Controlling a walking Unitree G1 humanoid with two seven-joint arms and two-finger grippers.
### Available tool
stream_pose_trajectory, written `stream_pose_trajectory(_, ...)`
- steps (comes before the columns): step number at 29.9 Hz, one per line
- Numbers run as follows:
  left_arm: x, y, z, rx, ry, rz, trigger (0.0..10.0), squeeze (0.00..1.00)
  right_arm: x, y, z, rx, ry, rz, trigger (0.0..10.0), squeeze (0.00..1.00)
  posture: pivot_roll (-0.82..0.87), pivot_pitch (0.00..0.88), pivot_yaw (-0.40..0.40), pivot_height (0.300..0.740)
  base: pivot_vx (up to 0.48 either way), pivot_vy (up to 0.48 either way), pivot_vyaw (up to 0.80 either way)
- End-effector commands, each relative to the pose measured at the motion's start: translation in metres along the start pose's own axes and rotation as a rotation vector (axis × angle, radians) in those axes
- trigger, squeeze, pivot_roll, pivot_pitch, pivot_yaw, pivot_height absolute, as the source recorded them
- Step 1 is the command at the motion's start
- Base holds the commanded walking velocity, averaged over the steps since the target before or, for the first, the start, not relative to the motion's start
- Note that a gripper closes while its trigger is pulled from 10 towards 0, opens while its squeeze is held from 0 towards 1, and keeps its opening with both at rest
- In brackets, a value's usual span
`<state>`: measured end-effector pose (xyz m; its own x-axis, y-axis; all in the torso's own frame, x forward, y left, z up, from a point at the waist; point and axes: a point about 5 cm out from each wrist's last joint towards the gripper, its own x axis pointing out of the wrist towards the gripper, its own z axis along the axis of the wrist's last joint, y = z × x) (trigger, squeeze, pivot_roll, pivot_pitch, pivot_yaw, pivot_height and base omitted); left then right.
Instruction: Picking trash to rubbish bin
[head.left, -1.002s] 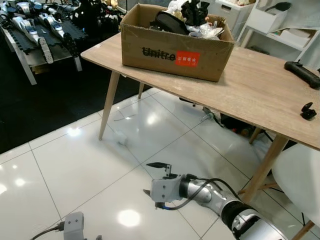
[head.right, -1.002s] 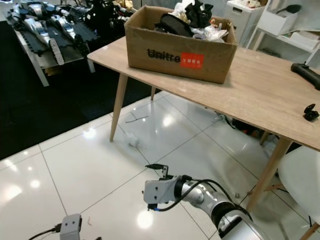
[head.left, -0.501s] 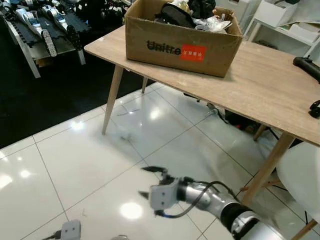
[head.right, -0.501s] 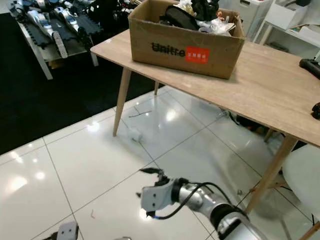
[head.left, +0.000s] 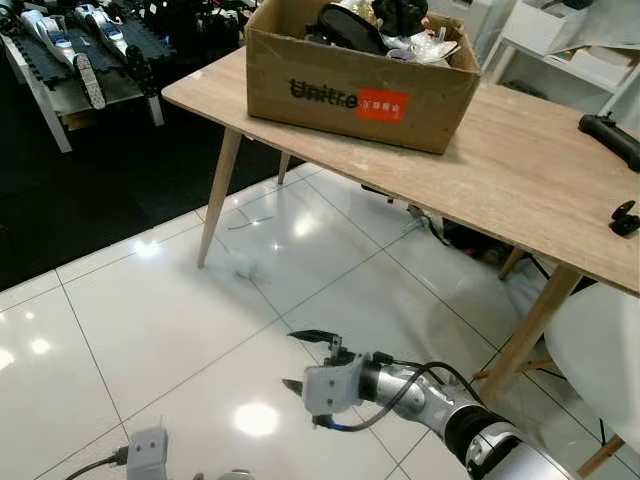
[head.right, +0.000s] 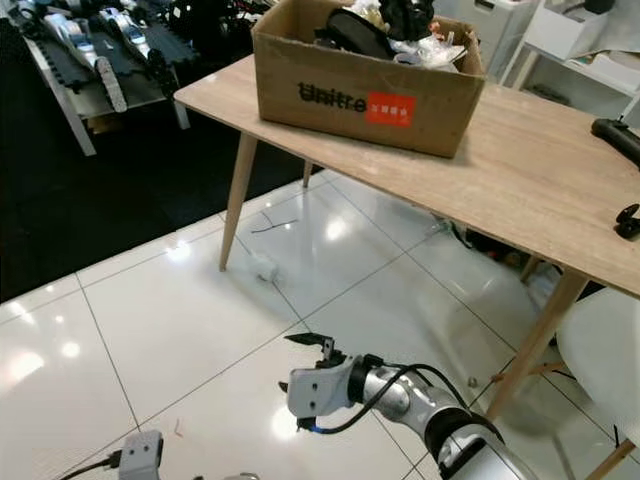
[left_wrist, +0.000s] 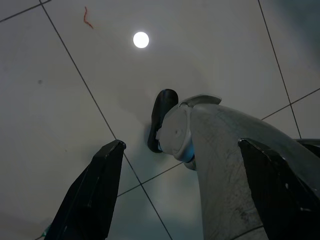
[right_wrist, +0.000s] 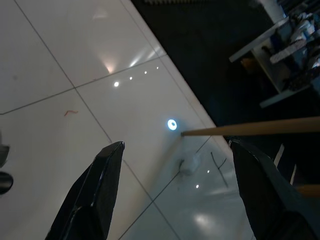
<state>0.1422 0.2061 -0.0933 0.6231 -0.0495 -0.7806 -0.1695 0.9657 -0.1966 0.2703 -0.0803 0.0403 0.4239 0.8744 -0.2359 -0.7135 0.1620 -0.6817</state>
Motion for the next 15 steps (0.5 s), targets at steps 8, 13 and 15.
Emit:
stream_pose_trajectory(8,-0.001,-0.005,-0.012,-0.01,0.038,-0.01,10.0,0.0,-0.004,-0.003,-0.018,0.051,0.186,-0.048,10.0,0.0,0.19,0.099,-0.103,0.74,0.0,0.0,0.0)
stream_pose_trajectory(13,-0.002,-0.004,-0.013,-0.017,0.039,-0.008,10.0,0.0,-0.002,-0.018,-0.029,0.407,0.248,-0.153,10.0,0.0,0.2,0.103,-0.093,0.74,0.0,0.0,0.0)
stream_pose_trajectory(15,-0.003,-0.003,-0.014,-0.016,0.041,-0.006,10.0,0.0,-0.003,-0.027,-0.035,0.608,0.26,-0.252,10.0,0.0,0.21,0.103,-0.085,0.74,0.0,0.0,0.0)
